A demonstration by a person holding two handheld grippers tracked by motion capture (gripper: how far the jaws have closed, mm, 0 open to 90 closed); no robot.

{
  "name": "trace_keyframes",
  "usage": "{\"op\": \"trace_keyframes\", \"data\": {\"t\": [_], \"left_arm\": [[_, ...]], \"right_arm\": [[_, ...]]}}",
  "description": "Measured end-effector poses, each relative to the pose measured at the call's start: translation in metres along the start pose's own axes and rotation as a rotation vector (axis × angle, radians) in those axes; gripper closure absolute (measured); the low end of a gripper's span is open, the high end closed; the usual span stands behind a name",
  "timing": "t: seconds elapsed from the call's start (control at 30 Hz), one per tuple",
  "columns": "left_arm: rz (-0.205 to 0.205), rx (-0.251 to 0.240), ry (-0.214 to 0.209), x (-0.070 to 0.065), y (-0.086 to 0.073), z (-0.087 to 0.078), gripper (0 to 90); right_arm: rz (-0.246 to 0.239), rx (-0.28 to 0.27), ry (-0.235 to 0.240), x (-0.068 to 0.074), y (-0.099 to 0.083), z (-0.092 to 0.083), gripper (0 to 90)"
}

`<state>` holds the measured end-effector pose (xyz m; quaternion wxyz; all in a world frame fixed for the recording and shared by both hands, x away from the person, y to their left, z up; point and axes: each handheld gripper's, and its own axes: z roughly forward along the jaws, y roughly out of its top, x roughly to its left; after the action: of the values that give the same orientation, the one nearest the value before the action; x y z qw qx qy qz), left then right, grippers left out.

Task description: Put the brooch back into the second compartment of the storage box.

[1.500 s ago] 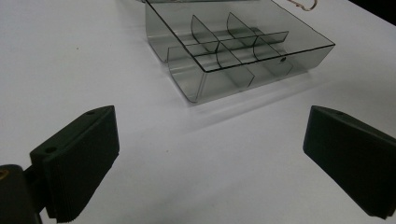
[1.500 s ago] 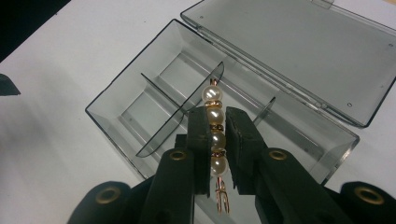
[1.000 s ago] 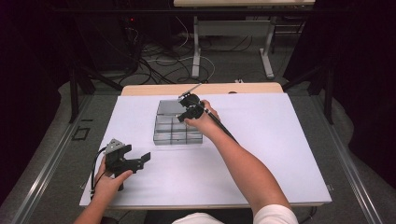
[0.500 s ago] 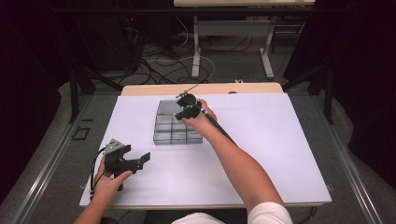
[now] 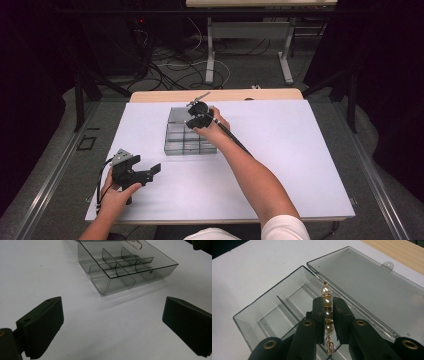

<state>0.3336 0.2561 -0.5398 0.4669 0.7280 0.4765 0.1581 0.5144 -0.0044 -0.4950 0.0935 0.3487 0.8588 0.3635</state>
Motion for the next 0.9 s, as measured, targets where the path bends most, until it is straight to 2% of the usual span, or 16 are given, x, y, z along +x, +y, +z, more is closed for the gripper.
{"op": "trace_keyframes", "data": {"t": [0.07, 0.1, 0.2, 0.23, 0.27, 0.3, 0.33, 0.37, 0.4, 0.47, 0.63, 0.73, 0.77, 0.8, 0.87, 0.9], "left_arm": [[0.001, -0.001, 0.000, 0.000, 0.000, 0.000, 3.5], [0.001, -0.001, 0.000, 0.000, 0.000, 0.000, 3.5], [-0.001, -0.002, 0.000, 0.001, 0.000, 0.000, 3.5], [-0.002, -0.002, 0.000, 0.001, 0.000, 0.000, 3.5], [-0.002, -0.002, -0.001, 0.001, 0.000, 0.000, 3.5], [-0.001, -0.002, -0.002, 0.001, 0.000, 0.000, 3.5], [-0.001, -0.002, -0.002, 0.001, 0.000, 0.000, 3.5], [-0.001, -0.002, -0.002, 0.001, 0.000, 0.000, 3.5], [-0.001, -0.002, -0.001, 0.001, 0.000, 0.000, 3.5], [-0.001, 0.000, 0.000, 0.001, 0.000, 0.000, 3.5], [0.000, 0.003, 0.002, 0.000, 0.000, 0.001, 3.5], [0.003, 0.003, 0.002, 0.000, 0.000, 0.001, 3.5], [0.003, 0.003, 0.002, 0.000, 0.000, 0.002, 3.5], [0.003, 0.004, 0.002, 0.000, 0.000, 0.002, 3.5], [0.003, 0.004, 0.003, 0.000, -0.001, 0.002, 3.5], [0.002, 0.004, 0.003, 0.000, -0.001, 0.002, 3.5]], "right_arm": [[-0.003, -0.028, -0.003, 0.000, -0.001, 0.004, 80.8], [0.003, 0.016, -0.003, 0.000, -0.001, 0.003, 80.8], [-0.031, -0.005, -0.021, -0.001, -0.001, 0.007, 80.5], [-0.019, -0.002, -0.030, 0.000, -0.002, 0.007, 78.7], [-0.045, -0.007, -0.033, -0.002, -0.002, 0.009, 73.1], [-0.028, -0.038, -0.042, 0.000, -0.003, 0.011, 69.0], [-0.026, 0.059, -0.046, 0.000, 0.000, 0.006, 66.1], [-0.033, 0.057, -0.042, -0.001, 0.000, 0.005, 65.1], [-0.026, -0.007, -0.041, -0.002, -0.002, 0.008, 64.1], [-0.036, -0.009, -0.041, -0.003, -0.002, 0.006, 61.5], [0.010, -0.027, -0.019, -0.003, -0.001, -0.003, 57.3], [0.033, -0.063, -0.009, -0.002, -0.003, -0.006, 55.1], [0.037, -0.024, -0.013, -0.001, -0.003, -0.010, 54.2], [0.029, -0.044, -0.018, -0.002, -0.005, -0.010, 53.5], [0.037, -0.019, -0.019, -0.002, -0.006, -0.016, 52.5], [0.040, -0.051, -0.016, -0.002, -0.008, -0.016, 51.9]]}}
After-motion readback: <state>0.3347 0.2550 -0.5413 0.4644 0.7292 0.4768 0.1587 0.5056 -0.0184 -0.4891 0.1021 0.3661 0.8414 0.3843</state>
